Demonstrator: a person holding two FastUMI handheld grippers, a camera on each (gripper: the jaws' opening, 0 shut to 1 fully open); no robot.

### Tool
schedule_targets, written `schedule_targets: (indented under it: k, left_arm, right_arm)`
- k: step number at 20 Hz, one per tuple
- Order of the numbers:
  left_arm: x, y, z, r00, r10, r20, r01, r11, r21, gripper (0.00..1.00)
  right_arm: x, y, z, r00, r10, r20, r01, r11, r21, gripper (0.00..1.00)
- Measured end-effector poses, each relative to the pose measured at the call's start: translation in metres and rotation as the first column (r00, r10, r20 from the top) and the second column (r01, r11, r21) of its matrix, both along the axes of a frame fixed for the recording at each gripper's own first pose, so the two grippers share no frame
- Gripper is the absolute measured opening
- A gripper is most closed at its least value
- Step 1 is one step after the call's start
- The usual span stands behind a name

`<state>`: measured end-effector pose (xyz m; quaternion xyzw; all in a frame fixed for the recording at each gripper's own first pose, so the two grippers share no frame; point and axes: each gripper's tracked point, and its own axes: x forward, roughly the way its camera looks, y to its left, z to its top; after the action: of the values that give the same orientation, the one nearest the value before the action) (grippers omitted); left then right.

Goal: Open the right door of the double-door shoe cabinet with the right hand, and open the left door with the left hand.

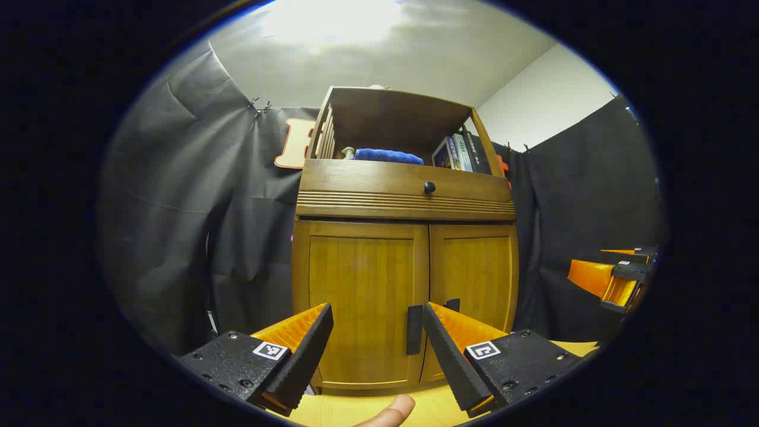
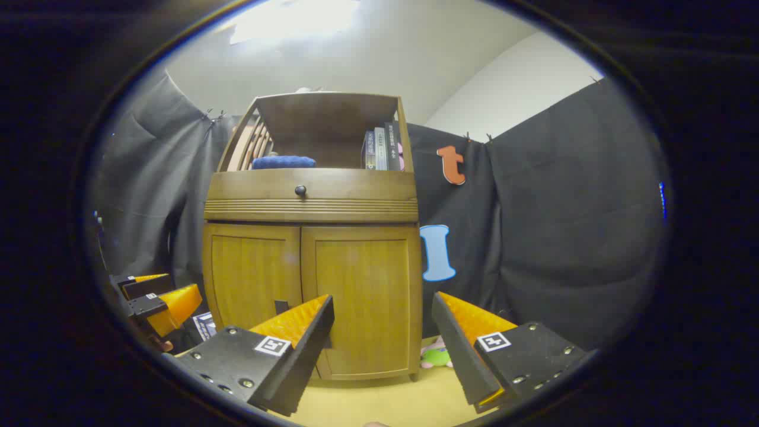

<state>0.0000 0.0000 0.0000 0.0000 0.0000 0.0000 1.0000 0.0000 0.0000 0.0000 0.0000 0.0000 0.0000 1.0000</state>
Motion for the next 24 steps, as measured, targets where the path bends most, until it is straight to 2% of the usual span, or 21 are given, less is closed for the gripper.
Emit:
schedule_targets:
  k: [1, 2, 7, 8, 11, 12, 13, 15, 16, 17, 19, 21, 24]
  left_arm:
    - [0.000, 0.001, -0.001, 1.000, 0.006, -0.006, -0.006, 1.000, -0.008, 0.90]
    - [0.001, 0.004, -0.003, 1.000, 0.011, -0.013, -0.011, 1.000, -0.013, 0.90]
    - [0.008, 0.016, -0.009, 0.998, 0.045, -0.040, -0.046, 0.999, -0.021, 0.91]
    - [0.009, 0.017, -0.011, 0.998, 0.045, -0.042, -0.046, 0.999, -0.025, 0.91]
    - [0.010, 0.020, -0.010, 0.999, 0.034, -0.037, -0.035, 0.999, -0.035, 0.91]
    - [0.009, 0.021, -0.009, 0.999, 0.030, -0.035, -0.032, 0.999, -0.036, 0.91]
    - [0.009, 0.021, -0.008, 0.999, 0.026, -0.032, -0.027, 0.999, -0.036, 0.91]
    - [0.009, 0.023, -0.007, 0.999, 0.017, -0.027, -0.018, 0.999, -0.042, 0.91]
    - [0.009, 0.025, -0.009, 0.999, 0.016, -0.028, -0.018, 0.999, -0.046, 0.94]
    - [0.010, 0.027, -0.009, 0.999, 0.019, -0.030, -0.020, 0.999, -0.049, 0.91]
    - [0.010, 0.029, -0.007, 0.999, 0.021, -0.032, -0.023, 0.998, -0.050, 0.91]
    - [0.010, 0.033, -0.006, 0.999, 0.024, -0.041, -0.026, 0.998, -0.054, 0.91]
    - [0.012, 0.044, -0.004, 0.999, 0.035, -0.038, -0.037, 0.997, -0.073, 0.95]
  right_arm:
    - [0.002, 0.001, -0.004, 1.000, 0.004, -0.010, -0.004, 1.000, 0.008, 0.94]
    - [0.004, 0.001, -0.006, 1.000, 0.003, -0.019, -0.003, 1.000, 0.012, 0.99]
    - [0.019, -0.001, -0.011, 0.999, -0.007, -0.033, 0.009, 0.999, 0.051, 0.98]
    - [0.022, 0.000, -0.013, 0.999, -0.003, -0.040, 0.005, 0.998, 0.064, 0.94]
    - [0.037, 0.004, -0.015, 0.999, 0.004, -0.054, 0.000, 0.998, 0.069, 0.94]
    - [0.041, 0.007, -0.017, 0.999, 0.008, -0.053, -0.004, 0.998, 0.060, 0.98]
    - [0.047, 0.010, -0.019, 0.998, 0.013, -0.055, -0.010, 0.999, 0.048, 0.98]
    - [0.056, 0.018, -0.031, 0.998, 0.027, -0.062, -0.026, 1.000, 0.018, 0.98]
    - [0.062, 0.024, -0.037, 0.997, 0.037, -0.069, -0.038, 0.999, -0.002, 0.98]
    - [0.068, 0.031, -0.043, 0.996, 0.052, -0.074, -0.054, 0.998, -0.020, 0.98]
    - [0.082, 0.040, -0.058, 0.993, 0.074, -0.090, -0.078, 0.996, -0.042, 1.00]
    - [0.095, 0.050, -0.074, 0.989, 0.095, -0.110, -0.100, 0.994, -0.041, 0.94]
    - [0.116, 0.072, -0.092, 0.980, 0.150, -0.132, -0.154, 0.988, -0.025, 0.99]
